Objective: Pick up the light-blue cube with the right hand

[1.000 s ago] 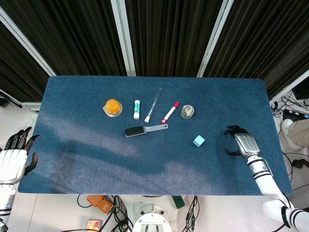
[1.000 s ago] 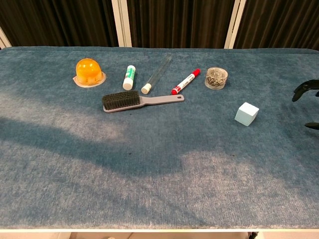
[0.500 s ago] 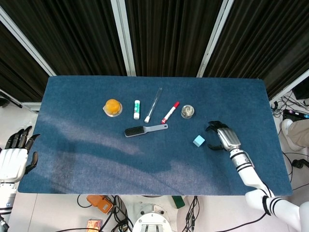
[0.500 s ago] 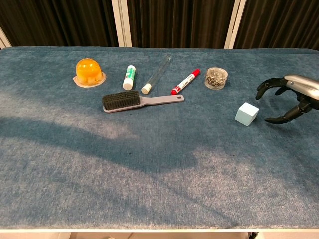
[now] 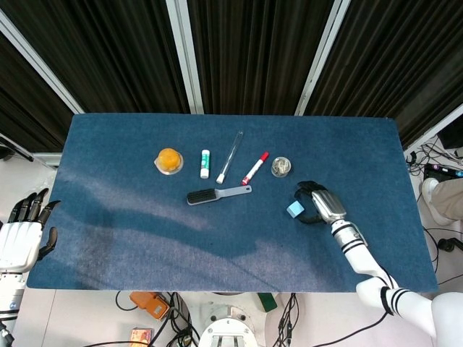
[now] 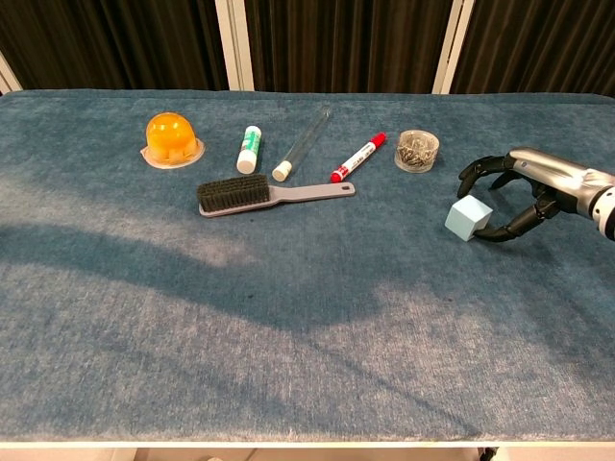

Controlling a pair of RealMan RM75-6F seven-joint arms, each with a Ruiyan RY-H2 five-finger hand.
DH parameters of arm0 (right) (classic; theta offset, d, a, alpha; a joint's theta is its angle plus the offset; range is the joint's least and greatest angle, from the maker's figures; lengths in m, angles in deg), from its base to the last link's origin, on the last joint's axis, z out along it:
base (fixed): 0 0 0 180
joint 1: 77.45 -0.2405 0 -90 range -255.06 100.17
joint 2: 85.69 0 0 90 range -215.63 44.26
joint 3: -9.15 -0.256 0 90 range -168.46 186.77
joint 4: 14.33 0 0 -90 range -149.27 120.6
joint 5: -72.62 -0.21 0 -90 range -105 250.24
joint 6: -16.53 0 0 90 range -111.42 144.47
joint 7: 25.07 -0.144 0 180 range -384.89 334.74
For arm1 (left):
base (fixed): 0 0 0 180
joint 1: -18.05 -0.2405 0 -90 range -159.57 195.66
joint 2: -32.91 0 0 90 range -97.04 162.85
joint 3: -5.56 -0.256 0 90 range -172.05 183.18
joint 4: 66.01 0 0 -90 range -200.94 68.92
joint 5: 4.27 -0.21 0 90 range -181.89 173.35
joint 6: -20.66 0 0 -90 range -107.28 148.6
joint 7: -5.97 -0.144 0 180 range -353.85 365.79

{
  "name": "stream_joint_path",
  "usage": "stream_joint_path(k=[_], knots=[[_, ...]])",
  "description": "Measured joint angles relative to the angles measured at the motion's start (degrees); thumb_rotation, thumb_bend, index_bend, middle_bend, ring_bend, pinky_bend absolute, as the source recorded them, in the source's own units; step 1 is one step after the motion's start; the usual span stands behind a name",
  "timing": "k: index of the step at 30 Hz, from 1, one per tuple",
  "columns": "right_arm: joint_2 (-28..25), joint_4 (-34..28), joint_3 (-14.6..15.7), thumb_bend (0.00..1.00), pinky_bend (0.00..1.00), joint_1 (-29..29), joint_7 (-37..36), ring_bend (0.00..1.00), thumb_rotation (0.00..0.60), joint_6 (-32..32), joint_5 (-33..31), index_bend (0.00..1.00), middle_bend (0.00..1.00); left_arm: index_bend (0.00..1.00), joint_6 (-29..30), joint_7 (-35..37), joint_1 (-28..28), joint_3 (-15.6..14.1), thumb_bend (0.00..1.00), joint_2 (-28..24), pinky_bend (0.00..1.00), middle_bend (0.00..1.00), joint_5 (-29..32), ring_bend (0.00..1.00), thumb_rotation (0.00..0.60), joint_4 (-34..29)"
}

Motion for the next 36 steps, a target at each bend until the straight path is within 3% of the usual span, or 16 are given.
stream_joint_path(k=[3, 11, 19, 36], knots=[[0.57, 0.93, 0.41, 0.34, 0.21, -0.38, -0.95, 0.17, 0.600, 0.34, 0.20, 0.53, 0.23, 0.20, -0.04, -0.20, 0.03, 0.02, 0.51, 0.04, 0.11, 0.02, 0.06, 0.00, 0.600, 0.08], [2.61, 3.68, 0.01, 0.34, 0.21, -1.85, -4.13, 0.17, 0.600, 0.71, 0.08, 0.53, 0.23, 0.20, 0.07, -0.52, -0.02, 0.15, 0.51, 0.11, 0.11, 0.02, 0.36, 0.00, 0.600, 0.03], [2.76, 3.83, 0.15, 0.40, 0.21, -1.95, -4.05, 0.19, 0.600, -1.40, 0.65, 0.61, 0.23, 0.20, 0.05, -0.35, -0.03, 0.14, 0.51, 0.00, 0.11, 0.02, 0.38, 0.00, 0.600, 0.01], [-9.92, -12.76, -4.99, 0.40, 0.21, 2.59, -4.66, 0.19, 0.600, -14.83, -0.62, 0.61, 0.23, 0.20, 0.24, -0.48, -0.13, 0.05, 0.51, -0.06, 0.11, 0.02, 0.23, 0.00, 0.600, -0.27]])
